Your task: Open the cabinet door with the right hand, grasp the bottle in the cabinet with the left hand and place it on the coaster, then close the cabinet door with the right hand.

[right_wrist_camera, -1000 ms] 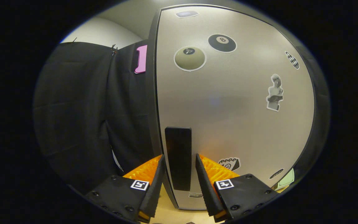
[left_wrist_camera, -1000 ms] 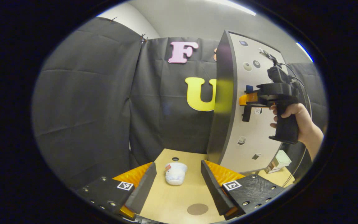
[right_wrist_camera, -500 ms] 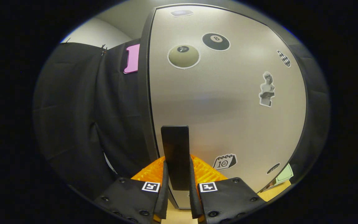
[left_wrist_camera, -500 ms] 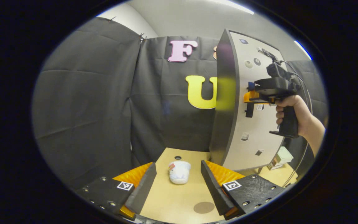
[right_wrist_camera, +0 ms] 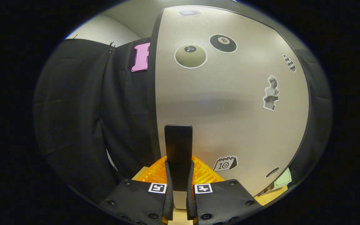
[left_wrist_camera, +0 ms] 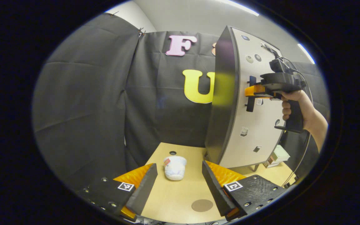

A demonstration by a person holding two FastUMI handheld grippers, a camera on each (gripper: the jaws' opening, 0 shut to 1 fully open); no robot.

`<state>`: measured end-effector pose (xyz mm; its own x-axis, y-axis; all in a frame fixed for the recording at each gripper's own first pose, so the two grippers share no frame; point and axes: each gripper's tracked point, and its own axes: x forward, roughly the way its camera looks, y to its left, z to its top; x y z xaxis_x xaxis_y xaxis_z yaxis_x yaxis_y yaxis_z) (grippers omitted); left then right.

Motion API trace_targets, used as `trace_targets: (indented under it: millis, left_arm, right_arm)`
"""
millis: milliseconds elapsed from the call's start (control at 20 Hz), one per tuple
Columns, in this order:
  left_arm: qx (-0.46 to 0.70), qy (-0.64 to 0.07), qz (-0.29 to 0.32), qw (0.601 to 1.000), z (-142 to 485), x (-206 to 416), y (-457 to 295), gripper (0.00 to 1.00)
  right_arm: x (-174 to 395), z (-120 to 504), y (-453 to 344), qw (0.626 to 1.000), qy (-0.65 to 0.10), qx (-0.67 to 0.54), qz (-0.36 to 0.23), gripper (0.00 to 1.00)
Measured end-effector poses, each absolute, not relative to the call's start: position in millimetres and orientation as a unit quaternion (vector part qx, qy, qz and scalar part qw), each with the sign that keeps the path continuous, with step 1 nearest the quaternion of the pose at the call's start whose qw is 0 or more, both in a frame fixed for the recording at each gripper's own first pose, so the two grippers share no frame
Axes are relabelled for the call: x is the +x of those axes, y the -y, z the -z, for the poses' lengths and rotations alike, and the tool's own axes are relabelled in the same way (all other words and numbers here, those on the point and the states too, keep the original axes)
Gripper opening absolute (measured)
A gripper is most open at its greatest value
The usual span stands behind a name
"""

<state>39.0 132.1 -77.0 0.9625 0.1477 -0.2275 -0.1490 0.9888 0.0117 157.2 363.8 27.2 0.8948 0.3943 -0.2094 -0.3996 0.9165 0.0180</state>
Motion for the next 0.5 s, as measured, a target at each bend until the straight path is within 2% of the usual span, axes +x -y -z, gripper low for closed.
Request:
trace_targets:
  millis: [200,350,400,500]
  left_arm:
    - [0.0,-0.11,-0.062,0.992,71.9,62.1,-126.2,0.87]
    - [0.002,-0.109,-0.066,0.992,65.8,57.4,-124.9,0.87]
    - [0.003,-0.108,-0.068,0.992,64.3,57.3,-124.2,0.87]
    - [0.016,-0.102,-0.079,0.991,59.5,56.7,-125.7,0.87]
  right_arm:
    - [155.8,-27.2,-361.4,0.968,-0.108,-0.013,-0.226,0.18]
    - [147.2,-27.8,-357.0,0.963,-0.112,-0.017,-0.246,0.18]
    - [145.5,-28.8,-356.1,0.961,-0.11,-0.013,-0.255,0.12]
    - [142.3,-29.4,-355.2,0.956,-0.11,-0.014,-0.272,0.12]
